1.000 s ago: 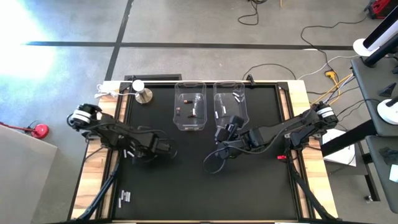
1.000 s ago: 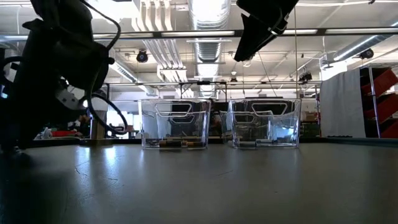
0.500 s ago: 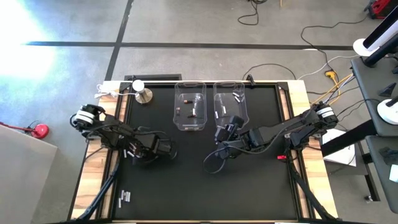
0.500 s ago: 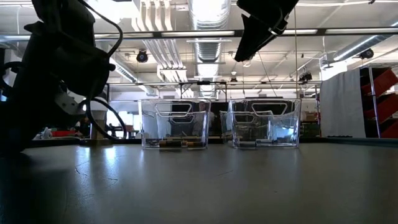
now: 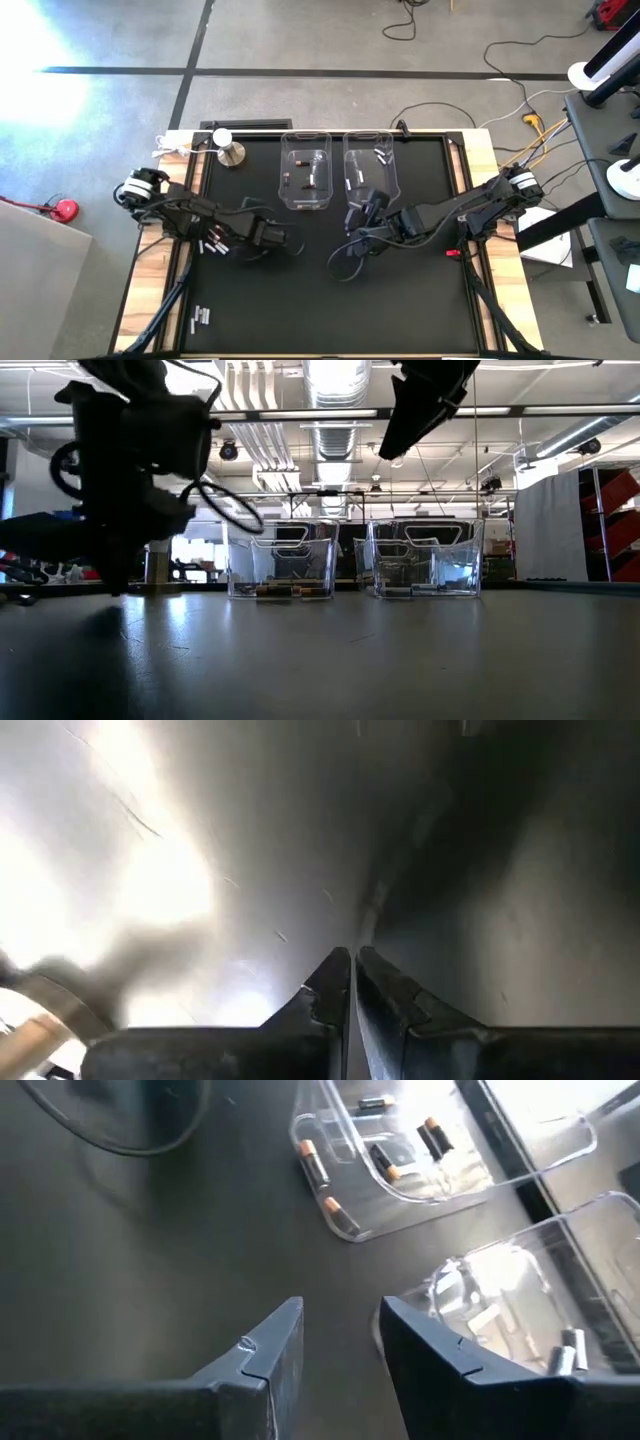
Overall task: Sort batteries
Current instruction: Put the black battery into the left transparent bin
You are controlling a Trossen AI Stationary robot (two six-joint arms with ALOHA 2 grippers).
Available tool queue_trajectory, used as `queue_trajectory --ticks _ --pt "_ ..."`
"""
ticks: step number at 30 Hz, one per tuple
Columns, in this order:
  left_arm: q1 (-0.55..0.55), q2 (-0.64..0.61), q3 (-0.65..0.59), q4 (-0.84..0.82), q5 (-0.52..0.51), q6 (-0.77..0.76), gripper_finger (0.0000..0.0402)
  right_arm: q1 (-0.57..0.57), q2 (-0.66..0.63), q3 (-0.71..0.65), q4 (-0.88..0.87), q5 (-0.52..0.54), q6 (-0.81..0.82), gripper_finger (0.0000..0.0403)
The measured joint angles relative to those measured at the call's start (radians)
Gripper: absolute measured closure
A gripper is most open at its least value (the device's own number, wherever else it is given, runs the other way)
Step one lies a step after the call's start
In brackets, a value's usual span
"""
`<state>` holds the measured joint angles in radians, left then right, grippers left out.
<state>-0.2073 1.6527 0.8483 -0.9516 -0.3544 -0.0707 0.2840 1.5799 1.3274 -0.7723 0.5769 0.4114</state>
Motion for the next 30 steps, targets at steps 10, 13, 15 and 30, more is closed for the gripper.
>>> queue_trajectory --ticks 10,13,15,30 --pt "0.002 -0.001 0.054 -0.152 0.035 0.170 0.0400 0.017 -0.001 0.035 -0.006 -0.011 0.034 0.0289" --pt "0.004 -0.001 0.019 -0.166 0.030 0.273 0.0395 0.024 -0.001 0.035 -0.006 -0.011 0.035 0.0285" --pt "0.005 -0.001 -0.002 -0.167 0.031 0.296 0.0389 0.031 -0.001 0.035 -0.007 -0.011 0.037 0.0281" --pt "0.023 -0.002 -0.071 -0.216 0.118 0.214 0.0324 0.053 -0.002 0.035 -0.007 -0.010 0.058 0.0269"
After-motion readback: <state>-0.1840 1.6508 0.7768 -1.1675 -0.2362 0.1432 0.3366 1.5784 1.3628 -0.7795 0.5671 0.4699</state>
